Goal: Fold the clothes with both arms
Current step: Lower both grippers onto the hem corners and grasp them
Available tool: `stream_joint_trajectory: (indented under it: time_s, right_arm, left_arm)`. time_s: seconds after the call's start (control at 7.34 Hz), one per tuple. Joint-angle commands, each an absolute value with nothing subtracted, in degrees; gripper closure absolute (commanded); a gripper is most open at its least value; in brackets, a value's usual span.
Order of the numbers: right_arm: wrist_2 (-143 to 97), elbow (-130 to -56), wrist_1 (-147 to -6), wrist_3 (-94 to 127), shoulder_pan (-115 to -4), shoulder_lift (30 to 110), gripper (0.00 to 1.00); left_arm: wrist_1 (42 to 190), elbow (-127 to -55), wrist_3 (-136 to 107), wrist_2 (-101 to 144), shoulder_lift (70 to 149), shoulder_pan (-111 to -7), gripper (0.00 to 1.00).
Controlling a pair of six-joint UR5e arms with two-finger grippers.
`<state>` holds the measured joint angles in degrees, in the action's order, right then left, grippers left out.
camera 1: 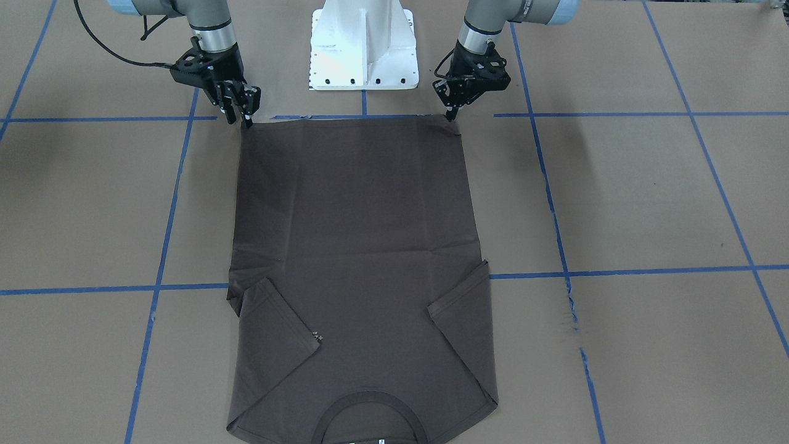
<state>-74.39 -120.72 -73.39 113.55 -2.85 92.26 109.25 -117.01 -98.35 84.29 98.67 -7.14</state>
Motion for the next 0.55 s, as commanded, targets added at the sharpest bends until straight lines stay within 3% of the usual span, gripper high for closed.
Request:
stream_joint_trajectory:
  time_s: [0.0, 0.14, 0.27, 0.41]
  right_arm:
    - [-74.4, -120.1, -73.3, 113.6, -2.5, 91.1, 0.53]
    - [-74.3, -119.8, -73.3, 113.6, -2.5, 91.1, 0.58]
    - [-74.3, -119.8, -73.3, 113.6, -2.5, 91.1, 0.72]
    - [-74.2, -119.6, -73.3, 113.6, -2.5, 91.1, 0.91]
  left_arm:
    - [109.2, -117.4, -98.3, 84.3, 98.7, -7.2, 1.0]
    - [109.2, -117.5, -98.3, 84.3, 98.7, -7.3, 1.0]
    - [109.2, -117.5, -98.3, 84.3, 98.7, -7.4, 1.0]
    - [109.2, -117.5, -98.3, 84.3, 98.7, -7.4, 1.0]
